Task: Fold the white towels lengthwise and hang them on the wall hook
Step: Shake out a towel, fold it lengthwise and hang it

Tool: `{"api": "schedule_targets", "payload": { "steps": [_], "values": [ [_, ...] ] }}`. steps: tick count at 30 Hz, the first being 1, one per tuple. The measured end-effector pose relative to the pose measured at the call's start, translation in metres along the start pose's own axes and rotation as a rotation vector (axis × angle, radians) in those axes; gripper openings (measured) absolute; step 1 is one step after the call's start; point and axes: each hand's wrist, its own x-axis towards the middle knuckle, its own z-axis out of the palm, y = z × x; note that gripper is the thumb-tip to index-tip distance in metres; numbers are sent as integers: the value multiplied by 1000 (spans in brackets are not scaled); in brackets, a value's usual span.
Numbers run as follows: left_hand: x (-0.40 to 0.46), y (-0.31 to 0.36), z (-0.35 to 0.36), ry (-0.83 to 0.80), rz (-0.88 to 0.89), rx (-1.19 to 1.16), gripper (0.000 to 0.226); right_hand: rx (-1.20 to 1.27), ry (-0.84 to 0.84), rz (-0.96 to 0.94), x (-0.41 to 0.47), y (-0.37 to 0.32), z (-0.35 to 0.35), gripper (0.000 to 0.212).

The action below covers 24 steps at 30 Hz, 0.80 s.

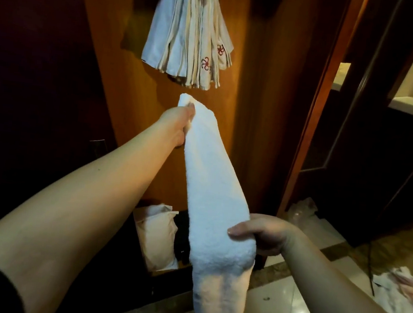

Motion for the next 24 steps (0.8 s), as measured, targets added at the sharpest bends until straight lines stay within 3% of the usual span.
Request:
{"api": "schedule_targets", "payload": {
  "steps": [5, 10, 12, 14, 15, 17, 19, 21, 22, 24],
  "values": [
    [35, -31, -9, 15, -70, 144, 54, 26, 23, -121, -6, -27, 4, 63],
    [72, -86, -23, -243, -184, 139, 60, 207, 91, -334, -6, -68, 7, 63],
    [82, -109, -26, -349, -210, 174, 79, 257, 123, -412, -4, -83, 7, 62],
    [75, -122, -26, -372, -231, 222, 92, 296, 144, -473, -3, -97, 6, 62],
    [71, -127, -25, -343, -206, 189, 88, 302, 176, -499, -1, -102, 4, 62],
    [52, -134, -24, -194, -61, 102, 63, 241, 306, -550, 3, -112, 1, 52],
    [21, -137, -25, -17, 219, 100, 40, 83, 521, -569, 9, -121, 2, 32],
    [-17, -139, -26, 52, 526, 172, 21, -71, 669, -557, 14, -130, 9, 29],
    [-31, -141, -25, 36, 635, 207, 15, -135, 711, -557, 18, -134, 13, 27],
    [-51, -148, -16, -47, 760, 264, 34, -252, 788, -561, 26, -143, 22, 26]
  ]
}}
